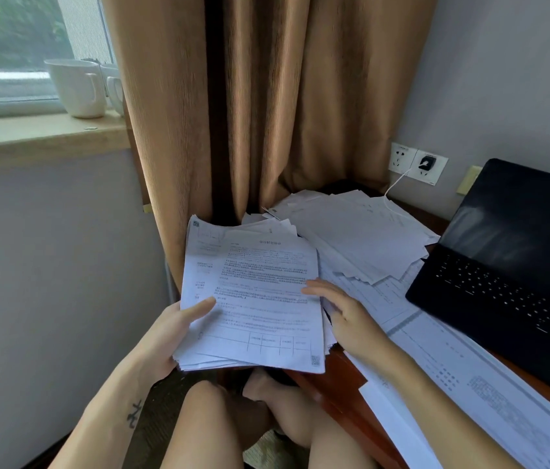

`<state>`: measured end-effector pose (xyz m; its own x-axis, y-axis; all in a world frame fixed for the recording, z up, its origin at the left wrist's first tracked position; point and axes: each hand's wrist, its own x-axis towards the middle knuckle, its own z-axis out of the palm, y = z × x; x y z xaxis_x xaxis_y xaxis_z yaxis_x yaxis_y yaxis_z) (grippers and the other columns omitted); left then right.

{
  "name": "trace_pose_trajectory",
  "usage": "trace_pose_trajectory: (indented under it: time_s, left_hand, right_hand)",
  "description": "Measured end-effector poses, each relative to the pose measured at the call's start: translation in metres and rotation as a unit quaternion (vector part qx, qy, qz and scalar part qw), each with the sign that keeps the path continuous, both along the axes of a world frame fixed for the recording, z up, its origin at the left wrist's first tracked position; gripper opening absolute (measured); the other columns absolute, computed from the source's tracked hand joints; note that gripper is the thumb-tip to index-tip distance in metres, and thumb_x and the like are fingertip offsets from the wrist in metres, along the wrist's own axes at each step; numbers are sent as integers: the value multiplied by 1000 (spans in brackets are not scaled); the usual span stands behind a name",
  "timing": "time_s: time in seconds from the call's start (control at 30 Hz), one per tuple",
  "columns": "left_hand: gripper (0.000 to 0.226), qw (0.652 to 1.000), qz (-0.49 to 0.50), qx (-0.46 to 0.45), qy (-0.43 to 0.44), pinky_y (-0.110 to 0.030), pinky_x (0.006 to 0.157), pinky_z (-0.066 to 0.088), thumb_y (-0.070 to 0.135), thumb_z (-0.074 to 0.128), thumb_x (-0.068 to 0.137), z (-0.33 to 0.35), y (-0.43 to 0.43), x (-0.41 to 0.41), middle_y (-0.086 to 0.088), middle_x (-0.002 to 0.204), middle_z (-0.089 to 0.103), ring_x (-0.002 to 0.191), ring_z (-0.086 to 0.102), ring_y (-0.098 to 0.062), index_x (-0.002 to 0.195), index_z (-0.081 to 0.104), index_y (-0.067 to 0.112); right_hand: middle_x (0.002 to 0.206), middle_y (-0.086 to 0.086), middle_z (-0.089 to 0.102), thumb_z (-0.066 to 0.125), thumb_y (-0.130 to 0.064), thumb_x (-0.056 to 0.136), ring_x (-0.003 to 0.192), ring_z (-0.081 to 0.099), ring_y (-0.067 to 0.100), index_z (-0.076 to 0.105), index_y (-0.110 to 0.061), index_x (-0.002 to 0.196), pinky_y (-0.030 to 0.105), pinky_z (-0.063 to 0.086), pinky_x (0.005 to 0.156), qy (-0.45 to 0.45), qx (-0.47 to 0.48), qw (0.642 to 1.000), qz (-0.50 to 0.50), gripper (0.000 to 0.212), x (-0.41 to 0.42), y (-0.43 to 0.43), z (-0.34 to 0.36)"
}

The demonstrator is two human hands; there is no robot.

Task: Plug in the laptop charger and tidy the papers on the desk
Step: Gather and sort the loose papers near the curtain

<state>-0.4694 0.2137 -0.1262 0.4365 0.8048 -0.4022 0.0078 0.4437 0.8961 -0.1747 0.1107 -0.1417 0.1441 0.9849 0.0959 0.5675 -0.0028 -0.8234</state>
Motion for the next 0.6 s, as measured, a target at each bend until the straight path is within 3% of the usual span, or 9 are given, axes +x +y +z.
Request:
trace_pose_trajectory:
  time_s: [0.13, 0.2, 0.3, 0.37, 0.43, 0.5, 0.6]
  left_hand:
    - [42, 1000, -7, 12, 13, -56, 102, 54, 22, 76, 92, -6, 1, 0, -12, 116, 78, 105, 75, -36, 130, 64, 9]
    - [40, 999, -15, 26, 29, -55, 103, 54, 18, 75, 93, -9, 0, -1, -10, 116, 78, 106, 75, -34, 130, 63, 9]
    - [31, 998, 2, 45, 38, -53, 98, 56, 15, 70, 97, -11, 0, -4, -7, 113, 79, 102, 77, -32, 127, 64, 13]
    - [27, 998, 24, 52, 38, -55, 95, 57, 13, 68, 99, -15, -1, -4, -7, 111, 79, 99, 77, -33, 125, 65, 16]
    - [24, 996, 46, 60, 41, -56, 94, 58, 12, 68, 100, -18, -2, -4, -6, 108, 80, 97, 78, -33, 123, 66, 19]
    - [23, 995, 61, 65, 44, -56, 91, 59, 12, 68, 100, -18, -2, -5, -4, 106, 80, 95, 78, -32, 121, 66, 22]
    - [22, 994, 81, 64, 46, -60, 91, 58, 10, 68, 100, -18, -3, -9, -5, 105, 80, 96, 77, -35, 119, 67, 22]
  right_hand:
    - [133, -18, 59, 38, 11, 100, 120, 54, -14, 61, -27, 128, 14, 42, 107, 99, -7, 995, -26, 52, -15, 19, 8]
    - [132, -15, 61, 40, 9, 100, 119, 56, -11, 62, -25, 128, 12, 44, 101, 111, -5, 994, -22, 49, -18, 27, 11]
    - [133, -16, 60, 38, 9, 98, 124, 54, -7, 61, -35, 125, 21, 42, 109, 91, 0, 995, -37, 56, -12, 24, 8]
    - [139, -17, 53, 44, 1, 99, 131, 47, -5, 56, -37, 129, 29, 37, 116, 11, 0, 998, -61, 50, -1, 14, 5]
    - [148, -15, 41, 54, -21, 100, 142, 30, 2, 45, -33, 145, 39, 27, 123, -135, -25, 988, -76, 47, 13, 1, 0]
    - [160, -12, 26, 57, -51, 95, 150, 13, 10, 30, -31, 156, 42, 16, 126, -241, -88, 964, -74, 69, 25, -13, -2]
    - [163, -11, 23, 56, -64, 91, 150, 15, 12, 29, -30, 157, 35, 16, 124, -269, -104, 954, -82, 79, 32, -22, 3]
